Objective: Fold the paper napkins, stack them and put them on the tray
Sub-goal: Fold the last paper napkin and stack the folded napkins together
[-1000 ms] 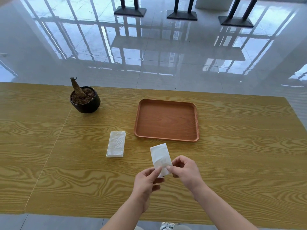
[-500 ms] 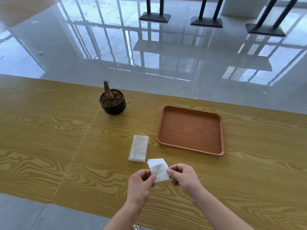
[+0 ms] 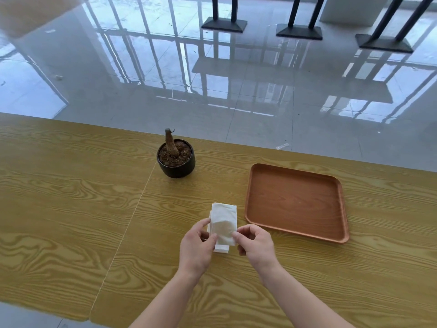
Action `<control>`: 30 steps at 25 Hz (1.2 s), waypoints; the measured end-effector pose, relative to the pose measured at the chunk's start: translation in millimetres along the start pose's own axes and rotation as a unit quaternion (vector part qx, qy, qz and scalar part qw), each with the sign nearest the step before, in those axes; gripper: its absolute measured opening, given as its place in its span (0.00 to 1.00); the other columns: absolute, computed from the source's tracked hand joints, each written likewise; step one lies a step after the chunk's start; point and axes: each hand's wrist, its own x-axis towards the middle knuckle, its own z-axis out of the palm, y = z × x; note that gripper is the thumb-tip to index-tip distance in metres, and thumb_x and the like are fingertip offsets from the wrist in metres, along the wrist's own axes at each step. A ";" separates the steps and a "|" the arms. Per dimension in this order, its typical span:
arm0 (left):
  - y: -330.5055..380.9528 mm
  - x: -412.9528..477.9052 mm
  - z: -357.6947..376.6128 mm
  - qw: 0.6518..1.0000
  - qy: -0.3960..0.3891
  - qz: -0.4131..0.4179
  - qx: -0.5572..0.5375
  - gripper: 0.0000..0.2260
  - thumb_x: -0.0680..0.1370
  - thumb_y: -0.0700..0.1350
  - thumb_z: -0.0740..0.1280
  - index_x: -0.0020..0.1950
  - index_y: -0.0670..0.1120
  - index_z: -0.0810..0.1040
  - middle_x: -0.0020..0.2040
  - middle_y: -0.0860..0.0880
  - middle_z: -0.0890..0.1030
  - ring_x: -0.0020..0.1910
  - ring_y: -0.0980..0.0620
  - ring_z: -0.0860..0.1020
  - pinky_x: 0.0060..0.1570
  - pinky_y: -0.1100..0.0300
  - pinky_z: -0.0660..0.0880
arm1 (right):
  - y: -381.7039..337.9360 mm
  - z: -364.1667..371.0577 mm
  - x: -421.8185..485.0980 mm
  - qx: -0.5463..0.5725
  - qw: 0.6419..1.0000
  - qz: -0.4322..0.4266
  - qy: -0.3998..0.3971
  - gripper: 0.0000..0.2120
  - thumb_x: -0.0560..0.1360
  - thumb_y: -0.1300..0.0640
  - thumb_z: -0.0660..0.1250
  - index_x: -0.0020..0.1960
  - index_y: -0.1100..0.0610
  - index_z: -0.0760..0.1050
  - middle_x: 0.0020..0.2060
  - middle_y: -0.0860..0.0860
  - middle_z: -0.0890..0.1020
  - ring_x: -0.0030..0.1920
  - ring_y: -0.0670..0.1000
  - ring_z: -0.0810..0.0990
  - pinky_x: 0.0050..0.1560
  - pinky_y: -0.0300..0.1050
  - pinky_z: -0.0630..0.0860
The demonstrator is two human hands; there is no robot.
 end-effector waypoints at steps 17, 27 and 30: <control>-21.8 37.7 -7.1 0.989 -0.028 -0.021 0.147 0.14 0.76 0.48 0.70 0.61 0.54 0.81 0.35 0.55 0.80 0.37 0.58 0.79 0.39 0.61 0.74 | 26.6 29.5 19.6 -0.098 0.991 0.060 0.064 0.05 0.71 0.58 0.75 0.38 0.55 0.81 0.31 0.48 0.83 0.32 0.47 0.77 0.37 0.48 0.75; -25.3 39.4 -5.1 0.981 0.000 -0.027 0.191 0.17 0.77 0.50 0.69 0.65 0.49 0.79 0.50 0.53 0.79 0.48 0.55 0.77 0.49 0.61 0.72 | 30.7 28.0 17.9 -0.184 0.979 0.061 0.062 0.03 0.72 0.54 0.74 0.40 0.51 0.80 0.35 0.48 0.84 0.37 0.50 0.82 0.46 0.56 0.82; -26.2 39.1 -3.9 0.983 0.010 -0.048 0.179 0.17 0.77 0.50 0.70 0.64 0.47 0.80 0.48 0.54 0.81 0.49 0.54 0.79 0.53 0.59 0.74 | 28.9 23.6 15.9 -0.203 0.975 0.047 0.078 0.03 0.72 0.52 0.74 0.44 0.49 0.80 0.37 0.48 0.85 0.40 0.51 0.84 0.47 0.55 0.83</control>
